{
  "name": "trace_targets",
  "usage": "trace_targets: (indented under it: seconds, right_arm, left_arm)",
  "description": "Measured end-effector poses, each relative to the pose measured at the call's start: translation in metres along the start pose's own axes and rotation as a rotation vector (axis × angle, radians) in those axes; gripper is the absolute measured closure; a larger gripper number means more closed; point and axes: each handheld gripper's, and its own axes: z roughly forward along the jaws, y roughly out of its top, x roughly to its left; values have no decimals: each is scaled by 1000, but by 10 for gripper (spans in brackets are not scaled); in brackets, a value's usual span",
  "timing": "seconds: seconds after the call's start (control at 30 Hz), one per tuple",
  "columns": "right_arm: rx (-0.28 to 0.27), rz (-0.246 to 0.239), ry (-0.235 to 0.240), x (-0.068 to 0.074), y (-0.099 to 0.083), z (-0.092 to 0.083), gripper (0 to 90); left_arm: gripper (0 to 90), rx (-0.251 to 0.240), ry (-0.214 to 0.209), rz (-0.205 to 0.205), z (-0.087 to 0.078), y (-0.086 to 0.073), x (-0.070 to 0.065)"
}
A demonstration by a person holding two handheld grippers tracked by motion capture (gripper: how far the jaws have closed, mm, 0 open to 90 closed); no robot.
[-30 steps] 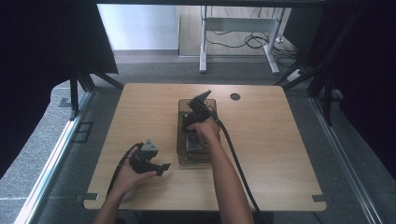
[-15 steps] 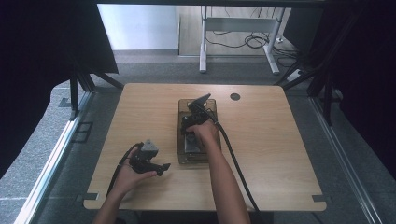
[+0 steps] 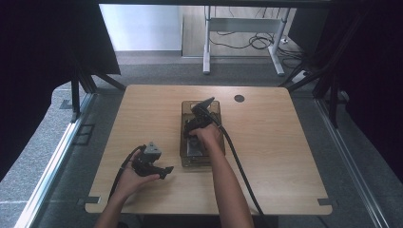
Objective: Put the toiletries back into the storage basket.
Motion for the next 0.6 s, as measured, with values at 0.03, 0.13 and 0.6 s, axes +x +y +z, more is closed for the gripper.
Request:
trace_targets:
  seconds: [0.03,0.13,0.6]
  right_arm:
    - [-1,0,-1,0,0,0,462]
    - [2,1,0,-1,-1,3,461]
    - [6,14,0,-2,-2,8,459]
  left_arm:
    - [238,0,0,-1,0,0,0]
    - [239,-1,0,0,0,0,0]
    - [239,2,0,2,1,0,0]
